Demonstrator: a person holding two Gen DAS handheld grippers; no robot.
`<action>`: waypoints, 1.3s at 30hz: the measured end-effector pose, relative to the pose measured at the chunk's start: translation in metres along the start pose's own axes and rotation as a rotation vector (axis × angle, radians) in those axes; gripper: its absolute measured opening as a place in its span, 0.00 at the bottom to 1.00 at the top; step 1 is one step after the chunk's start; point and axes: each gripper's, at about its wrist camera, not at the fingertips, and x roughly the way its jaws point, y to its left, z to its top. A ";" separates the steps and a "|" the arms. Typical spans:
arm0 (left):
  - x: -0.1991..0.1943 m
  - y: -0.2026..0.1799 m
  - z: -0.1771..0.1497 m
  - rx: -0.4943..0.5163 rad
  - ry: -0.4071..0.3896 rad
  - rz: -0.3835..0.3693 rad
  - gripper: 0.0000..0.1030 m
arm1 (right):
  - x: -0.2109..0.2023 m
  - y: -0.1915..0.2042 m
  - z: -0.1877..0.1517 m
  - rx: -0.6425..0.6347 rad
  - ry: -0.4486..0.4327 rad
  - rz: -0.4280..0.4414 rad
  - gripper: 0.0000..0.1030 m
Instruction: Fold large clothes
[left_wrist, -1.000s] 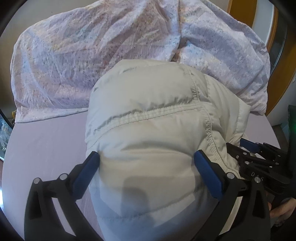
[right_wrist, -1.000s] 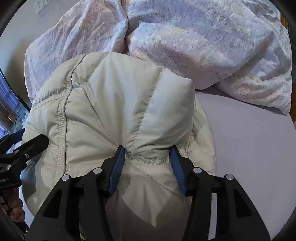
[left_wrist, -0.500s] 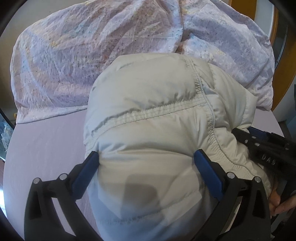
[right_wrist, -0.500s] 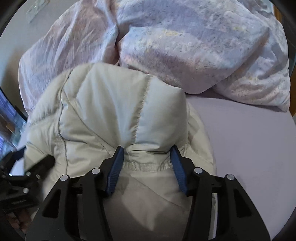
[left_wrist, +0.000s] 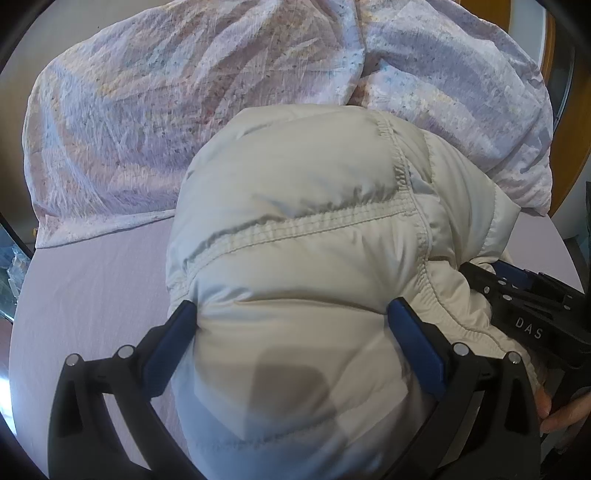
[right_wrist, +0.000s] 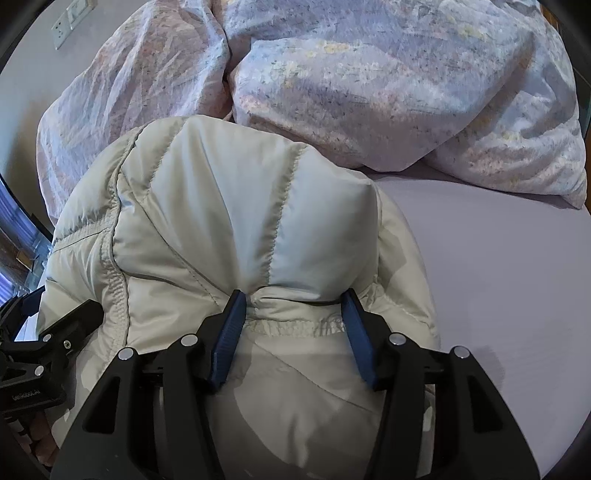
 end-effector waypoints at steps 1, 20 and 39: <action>0.000 0.000 0.000 0.002 0.001 0.002 0.98 | 0.000 0.001 0.001 -0.001 0.006 -0.006 0.53; -0.036 0.007 -0.012 -0.064 0.017 -0.008 0.98 | -0.055 0.015 -0.020 -0.012 0.050 -0.073 0.56; -0.153 0.018 -0.078 -0.040 -0.049 -0.124 0.98 | -0.154 0.017 -0.059 -0.004 0.049 -0.061 0.96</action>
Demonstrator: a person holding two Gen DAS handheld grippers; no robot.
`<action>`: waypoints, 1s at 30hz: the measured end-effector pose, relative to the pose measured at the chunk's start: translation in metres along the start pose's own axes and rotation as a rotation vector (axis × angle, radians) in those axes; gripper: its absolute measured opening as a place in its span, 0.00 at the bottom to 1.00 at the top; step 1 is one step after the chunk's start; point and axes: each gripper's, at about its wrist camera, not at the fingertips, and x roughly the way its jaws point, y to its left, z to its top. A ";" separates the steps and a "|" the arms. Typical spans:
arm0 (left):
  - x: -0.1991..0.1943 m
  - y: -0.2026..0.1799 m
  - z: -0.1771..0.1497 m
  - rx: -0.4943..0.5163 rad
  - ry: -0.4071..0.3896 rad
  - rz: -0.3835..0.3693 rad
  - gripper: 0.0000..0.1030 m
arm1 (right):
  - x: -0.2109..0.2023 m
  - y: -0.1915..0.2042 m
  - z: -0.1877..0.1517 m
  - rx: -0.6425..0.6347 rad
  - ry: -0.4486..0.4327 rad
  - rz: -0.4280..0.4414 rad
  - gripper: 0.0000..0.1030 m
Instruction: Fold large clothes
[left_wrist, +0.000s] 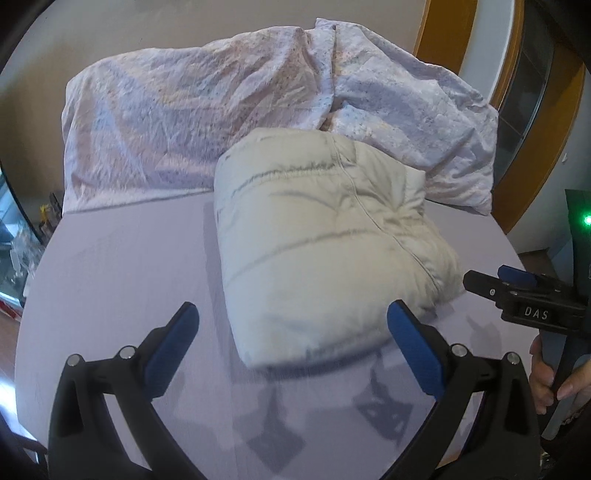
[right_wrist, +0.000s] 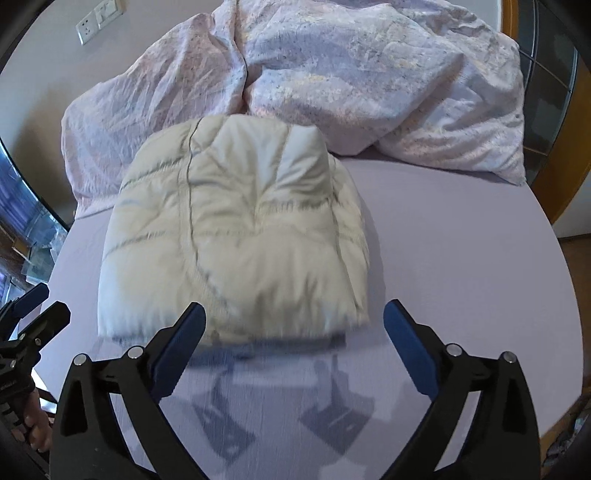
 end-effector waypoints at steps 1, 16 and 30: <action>-0.005 -0.001 -0.005 0.005 0.002 0.002 0.98 | -0.006 0.001 -0.006 -0.003 0.012 0.001 0.96; -0.030 -0.008 -0.053 -0.024 0.065 -0.036 0.98 | -0.032 0.018 -0.060 -0.049 0.130 0.069 0.97; -0.033 -0.013 -0.068 -0.083 0.066 -0.016 0.98 | -0.032 0.023 -0.070 -0.088 0.124 0.083 0.97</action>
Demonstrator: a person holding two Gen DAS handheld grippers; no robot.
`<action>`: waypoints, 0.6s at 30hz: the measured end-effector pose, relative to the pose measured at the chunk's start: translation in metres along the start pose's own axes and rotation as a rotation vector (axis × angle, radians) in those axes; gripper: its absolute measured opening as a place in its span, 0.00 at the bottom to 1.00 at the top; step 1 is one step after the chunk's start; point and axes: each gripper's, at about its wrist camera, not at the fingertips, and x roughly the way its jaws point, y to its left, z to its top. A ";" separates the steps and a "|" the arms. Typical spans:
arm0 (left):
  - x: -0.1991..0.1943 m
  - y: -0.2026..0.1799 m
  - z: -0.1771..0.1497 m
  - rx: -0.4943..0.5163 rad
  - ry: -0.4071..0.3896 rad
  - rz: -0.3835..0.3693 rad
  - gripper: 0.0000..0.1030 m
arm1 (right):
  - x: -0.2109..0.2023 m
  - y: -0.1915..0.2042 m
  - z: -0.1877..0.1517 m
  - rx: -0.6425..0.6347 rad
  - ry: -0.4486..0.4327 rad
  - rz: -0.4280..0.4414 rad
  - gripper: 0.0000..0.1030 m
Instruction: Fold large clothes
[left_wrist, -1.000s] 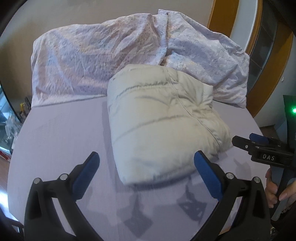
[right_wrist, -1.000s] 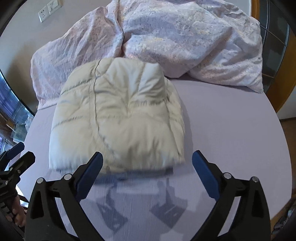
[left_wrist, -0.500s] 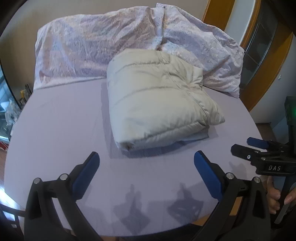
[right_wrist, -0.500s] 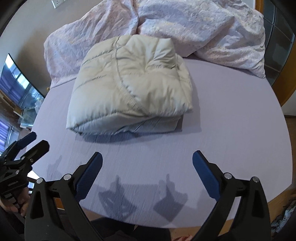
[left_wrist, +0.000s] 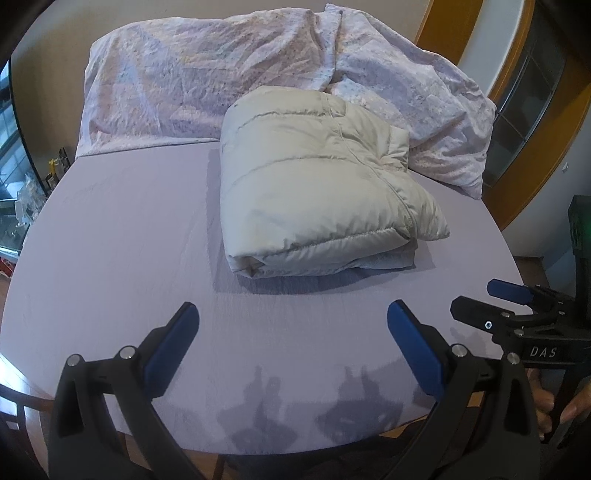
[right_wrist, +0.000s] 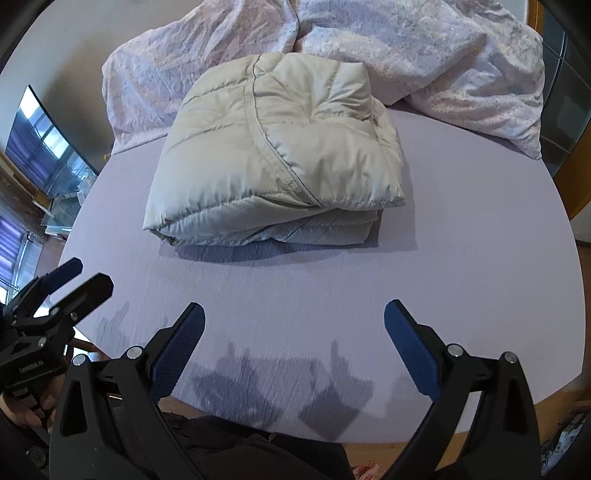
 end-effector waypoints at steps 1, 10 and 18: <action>0.000 -0.001 -0.001 -0.003 0.000 -0.003 0.98 | 0.000 -0.001 0.000 0.002 -0.003 0.001 0.97; 0.001 -0.002 -0.001 -0.021 -0.006 -0.016 0.98 | -0.001 -0.008 0.001 0.015 -0.012 0.006 0.97; 0.001 -0.005 -0.001 -0.025 -0.011 -0.012 0.98 | -0.001 -0.009 0.001 0.015 -0.012 0.008 0.97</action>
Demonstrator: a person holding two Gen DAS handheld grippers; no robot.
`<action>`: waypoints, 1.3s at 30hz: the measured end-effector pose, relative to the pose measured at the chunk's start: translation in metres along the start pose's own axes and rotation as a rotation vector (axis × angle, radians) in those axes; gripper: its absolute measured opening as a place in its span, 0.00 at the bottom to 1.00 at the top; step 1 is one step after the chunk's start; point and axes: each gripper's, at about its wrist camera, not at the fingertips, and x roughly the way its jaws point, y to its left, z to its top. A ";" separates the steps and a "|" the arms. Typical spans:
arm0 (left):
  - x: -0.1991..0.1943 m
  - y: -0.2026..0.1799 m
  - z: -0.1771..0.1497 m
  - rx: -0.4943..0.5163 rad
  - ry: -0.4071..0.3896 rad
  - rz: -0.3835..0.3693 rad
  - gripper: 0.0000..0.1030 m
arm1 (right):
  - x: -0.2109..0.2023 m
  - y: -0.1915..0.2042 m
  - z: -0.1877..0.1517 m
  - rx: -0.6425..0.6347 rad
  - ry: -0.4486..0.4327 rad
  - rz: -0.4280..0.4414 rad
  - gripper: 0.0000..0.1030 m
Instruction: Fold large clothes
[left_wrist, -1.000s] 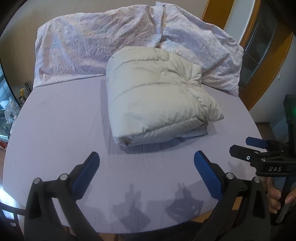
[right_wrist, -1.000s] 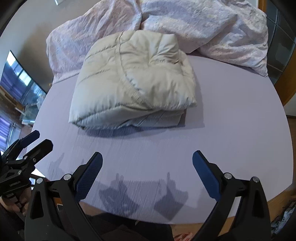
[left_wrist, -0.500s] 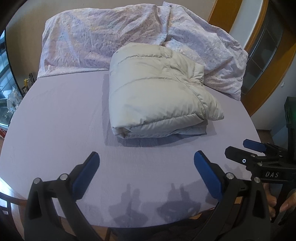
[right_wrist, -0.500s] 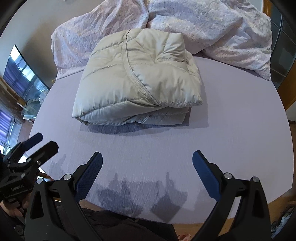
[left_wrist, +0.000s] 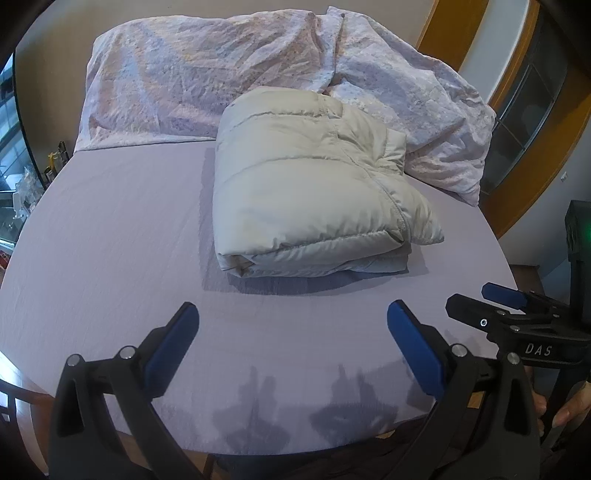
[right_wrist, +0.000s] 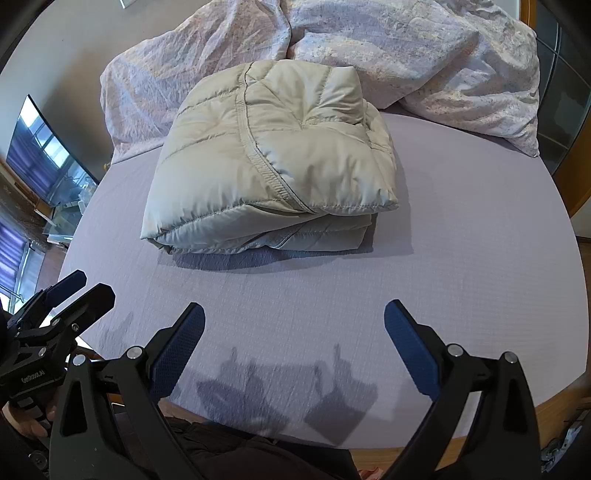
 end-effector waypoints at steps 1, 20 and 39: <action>0.000 0.000 0.000 -0.002 0.000 0.000 0.98 | 0.000 0.000 0.000 0.001 0.001 0.001 0.97; 0.001 0.006 -0.001 -0.011 0.001 0.004 0.98 | 0.003 0.003 -0.002 -0.015 0.005 0.009 0.97; 0.000 0.007 0.000 -0.011 0.003 0.004 0.98 | 0.005 0.004 -0.002 -0.017 0.008 0.015 0.97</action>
